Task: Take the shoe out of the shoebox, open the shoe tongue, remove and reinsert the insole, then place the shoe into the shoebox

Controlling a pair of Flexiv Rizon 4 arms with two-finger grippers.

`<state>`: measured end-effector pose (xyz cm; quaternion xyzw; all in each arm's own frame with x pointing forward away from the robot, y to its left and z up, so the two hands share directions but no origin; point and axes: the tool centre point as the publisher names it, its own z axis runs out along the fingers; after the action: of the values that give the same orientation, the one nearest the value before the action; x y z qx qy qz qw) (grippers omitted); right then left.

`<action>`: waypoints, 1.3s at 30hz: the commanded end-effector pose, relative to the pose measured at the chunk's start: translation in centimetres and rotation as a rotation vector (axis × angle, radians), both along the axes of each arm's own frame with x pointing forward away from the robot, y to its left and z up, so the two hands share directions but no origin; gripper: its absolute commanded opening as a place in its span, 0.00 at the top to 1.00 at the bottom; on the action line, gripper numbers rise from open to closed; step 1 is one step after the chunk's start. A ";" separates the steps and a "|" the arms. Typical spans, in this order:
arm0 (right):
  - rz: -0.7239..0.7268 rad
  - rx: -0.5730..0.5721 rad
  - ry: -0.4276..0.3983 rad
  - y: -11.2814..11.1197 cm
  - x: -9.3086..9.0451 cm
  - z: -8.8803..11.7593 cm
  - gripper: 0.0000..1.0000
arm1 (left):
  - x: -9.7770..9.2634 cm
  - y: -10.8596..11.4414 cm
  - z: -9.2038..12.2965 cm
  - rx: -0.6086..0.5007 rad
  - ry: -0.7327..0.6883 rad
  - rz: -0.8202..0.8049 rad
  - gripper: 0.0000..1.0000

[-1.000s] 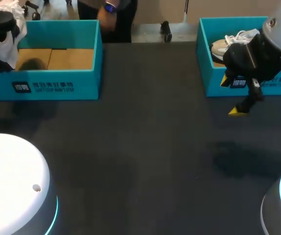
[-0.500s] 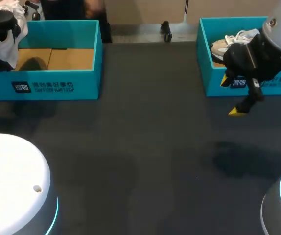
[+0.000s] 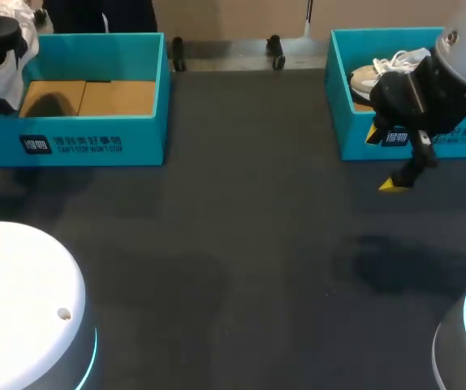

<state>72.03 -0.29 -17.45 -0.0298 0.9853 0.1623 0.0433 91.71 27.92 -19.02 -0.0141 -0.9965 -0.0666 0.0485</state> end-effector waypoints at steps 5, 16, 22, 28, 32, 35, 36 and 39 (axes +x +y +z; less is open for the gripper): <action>-0.001 -0.003 0.002 0.1 0.1 -0.1 0.00 | 1.9 1.7 -0.1 -0.018 0.013 -0.141 1.00; -0.001 -0.003 0.002 0.1 0.1 -0.1 0.00 | 4.4 3.8 -0.3 0.051 0.100 -0.777 1.00; -0.001 -0.003 0.002 0.1 0.1 -0.1 0.00 | 6.0 4.9 0.0 0.022 0.123 -1.146 1.00; -0.001 -0.003 0.002 0.1 0.1 -0.1 0.00 | 7.7 5.9 0.6 0.047 0.064 -1.541 1.00; -0.001 -0.003 0.002 0.1 0.1 -0.1 0.00 | 8.0 6.0 0.8 0.075 0.051 -1.541 1.00; -0.001 -0.003 0.002 0.1 0.1 -0.1 0.00 | 8.0 6.0 0.8 0.075 0.051 -1.541 1.00; -0.001 -0.003 0.002 0.1 0.1 -0.1 0.00 | 8.0 6.0 0.8 0.075 0.051 -1.541 1.00; -0.001 -0.003 0.002 0.1 0.1 -0.1 0.00 | 8.0 6.0 0.8 0.075 0.051 -1.541 1.00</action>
<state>72.04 -0.29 -17.45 -0.0298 0.9853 0.1624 0.0433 100.68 33.55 -18.27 -0.5645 -0.8180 -0.1014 0.0442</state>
